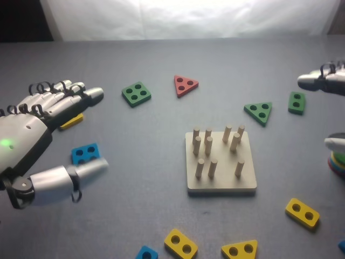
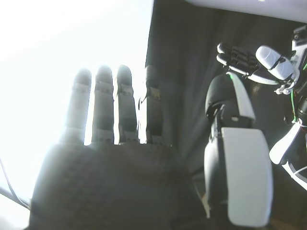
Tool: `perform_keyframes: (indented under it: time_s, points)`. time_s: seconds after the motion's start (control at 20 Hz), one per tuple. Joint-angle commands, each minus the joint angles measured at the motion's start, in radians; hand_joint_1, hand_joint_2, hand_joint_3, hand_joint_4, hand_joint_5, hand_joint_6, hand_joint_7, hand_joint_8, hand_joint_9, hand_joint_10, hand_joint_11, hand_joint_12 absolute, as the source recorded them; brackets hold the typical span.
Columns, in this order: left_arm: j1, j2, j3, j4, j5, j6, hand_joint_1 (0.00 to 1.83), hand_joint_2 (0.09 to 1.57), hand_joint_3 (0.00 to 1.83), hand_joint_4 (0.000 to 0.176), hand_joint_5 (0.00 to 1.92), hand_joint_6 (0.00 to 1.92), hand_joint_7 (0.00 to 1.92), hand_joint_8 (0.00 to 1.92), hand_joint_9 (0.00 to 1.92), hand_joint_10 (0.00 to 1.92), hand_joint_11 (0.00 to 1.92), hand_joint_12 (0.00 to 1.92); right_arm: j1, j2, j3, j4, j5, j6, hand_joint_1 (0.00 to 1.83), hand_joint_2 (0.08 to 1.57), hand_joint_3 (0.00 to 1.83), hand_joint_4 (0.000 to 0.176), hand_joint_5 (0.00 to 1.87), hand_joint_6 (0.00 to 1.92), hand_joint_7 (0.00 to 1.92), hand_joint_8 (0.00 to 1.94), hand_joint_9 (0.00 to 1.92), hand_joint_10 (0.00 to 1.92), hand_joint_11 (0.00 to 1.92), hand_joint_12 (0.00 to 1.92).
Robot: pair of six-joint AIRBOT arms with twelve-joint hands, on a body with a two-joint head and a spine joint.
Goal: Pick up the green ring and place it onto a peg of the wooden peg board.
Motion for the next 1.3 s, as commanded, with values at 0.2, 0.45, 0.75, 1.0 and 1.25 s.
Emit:
perform_keyframes:
  time_s: [0.2, 0.45, 0.75, 1.0, 1.25]
  points:
    - [0.001, -0.005, -0.001, 0.016, -0.118, -0.006, 0.59, 0.98, 0.00, 0.098, 0.25, 0.00, 0.13, 0.00, 0.06, 0.01, 0.00, 0.30, -0.011, 0.009, -0.003, 0.017, 0.083, 0.003, 0.79, 1.08, 0.00, 0.052, 0.34, 0.00, 0.39, 0.00, 0.45, 0.00, 0.24, 0.63]
    - [0.006, -0.008, 0.000, 0.012, -0.119, -0.014, 0.60, 0.96, 0.00, 0.110, 0.25, 0.00, 0.13, 0.00, 0.06, 0.00, 0.00, 0.34, -0.028, 0.022, 0.005, -0.004, 0.009, 0.003, 0.75, 1.01, 0.00, 0.085, 0.32, 0.00, 0.36, 0.00, 0.45, 0.00, 0.20, 0.78]
    - [0.007, -0.008, 0.001, 0.012, -0.120, -0.014, 0.64, 0.97, 0.00, 0.113, 0.25, 0.00, 0.13, 0.00, 0.08, 0.00, 0.00, 0.43, -0.028, 0.041, 0.019, -0.027, -0.108, -0.016, 0.85, 0.97, 0.00, 0.096, 0.34, 0.00, 0.37, 0.00, 0.47, 0.00, 0.18, 0.89]
    - [0.007, -0.009, 0.004, 0.013, -0.120, -0.016, 0.69, 0.97, 0.00, 0.103, 0.28, 0.00, 0.13, 0.00, 0.08, 0.00, 0.00, 0.40, -0.027, 0.041, 0.047, -0.032, -0.202, -0.050, 0.86, 0.97, 0.00, 0.115, 0.34, 0.00, 0.36, 0.00, 0.49, 0.00, 0.19, 1.08]
    - [0.008, -0.013, 0.004, 0.014, -0.119, -0.023, 0.73, 1.00, 0.01, 0.072, 0.34, 0.01, 0.17, 0.01, 0.12, 0.01, 0.00, 0.44, -0.004, 0.006, 0.074, -0.032, -0.264, -0.077, 0.90, 0.96, 0.00, 0.106, 0.38, 0.00, 0.42, 0.00, 0.58, 0.01, 0.32, 0.99]
